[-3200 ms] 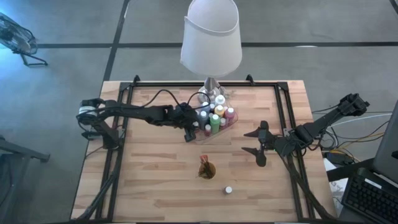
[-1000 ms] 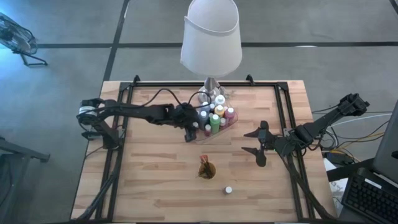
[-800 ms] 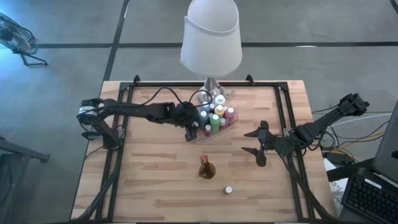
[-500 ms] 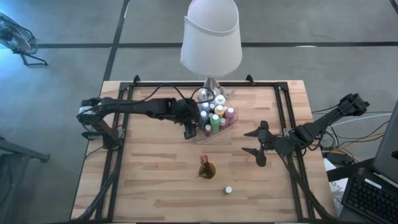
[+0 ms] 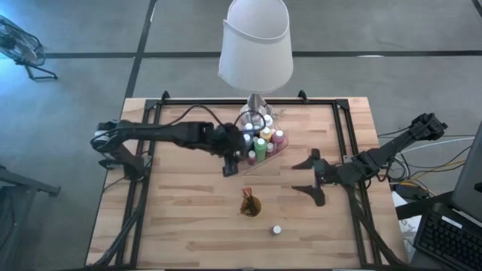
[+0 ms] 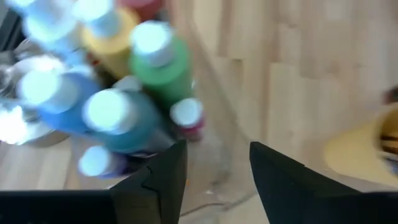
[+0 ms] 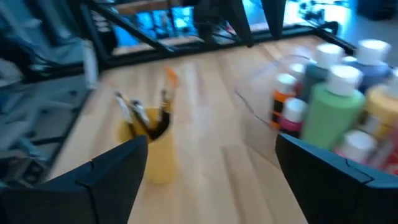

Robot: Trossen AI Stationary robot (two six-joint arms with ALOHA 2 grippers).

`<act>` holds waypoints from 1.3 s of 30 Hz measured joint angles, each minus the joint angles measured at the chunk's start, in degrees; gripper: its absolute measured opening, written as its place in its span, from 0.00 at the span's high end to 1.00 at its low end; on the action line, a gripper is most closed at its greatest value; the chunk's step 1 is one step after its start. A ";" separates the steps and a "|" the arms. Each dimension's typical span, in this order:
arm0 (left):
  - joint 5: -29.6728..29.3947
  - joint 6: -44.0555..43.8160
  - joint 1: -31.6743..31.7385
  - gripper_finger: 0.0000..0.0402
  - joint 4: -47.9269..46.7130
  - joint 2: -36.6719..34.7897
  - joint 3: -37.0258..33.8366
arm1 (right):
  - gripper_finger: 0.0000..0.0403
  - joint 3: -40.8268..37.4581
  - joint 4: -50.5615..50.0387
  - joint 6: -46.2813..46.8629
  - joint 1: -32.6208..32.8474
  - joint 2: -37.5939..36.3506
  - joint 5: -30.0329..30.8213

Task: Pick & Place Paint Supplies
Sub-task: Put the brown bottle into the transparent bin

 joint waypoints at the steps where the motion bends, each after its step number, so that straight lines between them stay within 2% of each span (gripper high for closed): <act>1: 0.02 0.00 -1.00 0.56 0.03 -0.29 0.16 | 0.13 0.00 1.11 -0.16 0.00 0.00 -0.95; 6: -0.15 -0.32 -6.20 0.58 0.25 -2.18 -0.13 | 0.11 0.00 5.80 -4.16 0.53 0.37 -7.31; 12: -3.38 -1.29 -12.51 0.58 0.55 -5.42 -1.29 | 0.11 0.01 8.91 -6.66 1.80 4.36 -7.05; 17: -9.30 -2.30 -17.45 0.58 0.83 -7.62 -1.43 | 0.13 0.63 8.72 -5.85 2.73 10.62 -5.98; 21: -13.89 -2.31 -21.37 0.58 1.03 -8.31 -1.46 | 0.14 4.08 8.82 -4.38 5.01 16.46 -5.86; 24: -15.75 -2.08 -23.74 0.58 0.92 -8.31 -1.48 | 0.15 7.67 7.12 -2.81 7.28 20.24 -7.82; 29: -16.31 -2.60 -26.21 0.58 0.94 -8.39 -1.50 | 0.11 13.77 4.09 -3.01 11.21 25.58 -14.62; 34: -21.33 -3.28 -28.73 0.58 0.98 -9.51 -1.52 | 0.09 18.97 -2.36 -2.69 13.72 30.33 -14.90; 39: -24.65 -4.50 -31.77 0.58 0.98 -10.91 -1.52 | 0.12 22.29 -7.04 2.00 13.75 34.84 -14.85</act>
